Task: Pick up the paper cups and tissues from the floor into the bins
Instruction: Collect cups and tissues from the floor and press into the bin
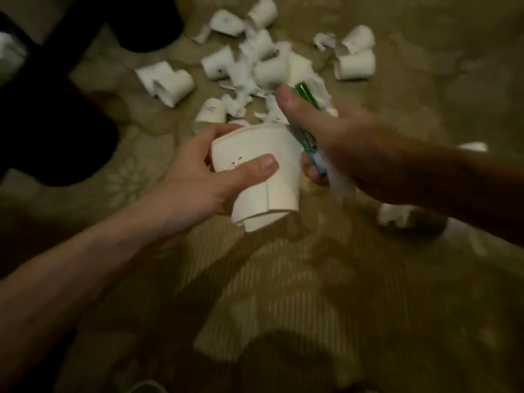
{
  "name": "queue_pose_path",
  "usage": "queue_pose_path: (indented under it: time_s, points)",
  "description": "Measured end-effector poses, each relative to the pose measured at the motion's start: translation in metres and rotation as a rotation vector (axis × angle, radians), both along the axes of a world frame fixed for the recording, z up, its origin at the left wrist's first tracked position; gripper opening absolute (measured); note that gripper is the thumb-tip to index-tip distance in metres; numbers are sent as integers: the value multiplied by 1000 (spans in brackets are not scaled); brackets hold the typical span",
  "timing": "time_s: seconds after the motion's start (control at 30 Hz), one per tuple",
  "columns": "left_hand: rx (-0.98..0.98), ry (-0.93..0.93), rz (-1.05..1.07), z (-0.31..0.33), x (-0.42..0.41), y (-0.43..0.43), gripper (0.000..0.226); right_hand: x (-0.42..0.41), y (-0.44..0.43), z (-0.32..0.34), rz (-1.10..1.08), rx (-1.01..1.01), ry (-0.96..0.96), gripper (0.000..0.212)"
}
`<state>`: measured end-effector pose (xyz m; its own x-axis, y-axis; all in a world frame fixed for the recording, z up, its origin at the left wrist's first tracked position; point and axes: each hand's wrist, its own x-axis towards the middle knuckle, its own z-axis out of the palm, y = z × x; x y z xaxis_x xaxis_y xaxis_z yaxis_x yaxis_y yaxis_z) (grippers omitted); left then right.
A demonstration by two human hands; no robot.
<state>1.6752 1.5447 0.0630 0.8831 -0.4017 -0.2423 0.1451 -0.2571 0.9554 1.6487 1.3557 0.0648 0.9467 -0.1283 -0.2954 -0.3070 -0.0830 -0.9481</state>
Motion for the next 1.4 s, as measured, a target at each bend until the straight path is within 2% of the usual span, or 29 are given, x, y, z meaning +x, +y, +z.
queue_pose_path:
  time_s: [0.07, 0.1, 0.2, 0.23, 0.27, 0.4, 0.57, 0.63, 0.73, 0.8, 0.87, 1.0, 1.1, 1.13, 1.2, 1.23, 1.33, 1.4]
  points:
    - [-5, -76, 95, 19, 20, 15, 65, 36, 20, 22, 56, -28, -64, 69]
    - [-9, -123, 164, 30, 33, 27, 65, 57, 35, 33, 91, -34, -103, 71]
    - [-23, -211, 370, 53, 66, 62, 67, 114, 82, 51, 120, -11, -215, 51]
    - [-27, -237, 433, 57, 75, 75, 66, 132, 100, 52, 118, 4, -238, 52]
    - [-29, -261, 493, 60, 84, 88, 64, 148, 118, 50, 109, 23, -254, 52]
    - [33, -342, 674, 60, 111, 129, 50, 192, 181, 28, 47, 160, -329, 24]
    - [128, -510, 857, 66, 165, 172, 47, 250, 250, 45, 16, 336, -297, 43]
    - [163, -598, 917, 74, 191, 192, 46, 271, 277, 52, -5, 453, -337, 35]
    - [176, -606, 1005, 71, 224, 217, 46, 300, 311, 51, -21, 485, -460, 20]
    - [187, -591, 1044, 58, 240, 230, 43, 317, 330, 41, -50, 404, -526, 14]
    - [248, -587, 1073, 46, 253, 243, 38, 329, 349, 29, -39, 301, -567, 16]
    - [384, -595, 979, 27, 269, 265, 33, 341, 375, 1, 85, 26, -567, 22]
    - [459, -498, 967, 13, 271, 284, 27, 334, 388, -14, 263, -640, -581, 63]
    - [503, -485, 964, 9, 272, 286, 26, 331, 389, -17, 309, -792, -573, 80]
    - [589, -494, 929, 5, 276, 287, 30, 329, 384, -20, 367, -892, -556, 98]
    - [620, -491, 908, 5, 277, 286, 33, 330, 378, -21, 397, -901, -540, 95]
    - [749, -494, 792, 7, 275, 295, 38, 337, 359, -20, 517, -881, -472, 55]
    - [821, -488, 699, 10, 273, 301, 40, 338, 346, -24, 530, -809, -480, 42]
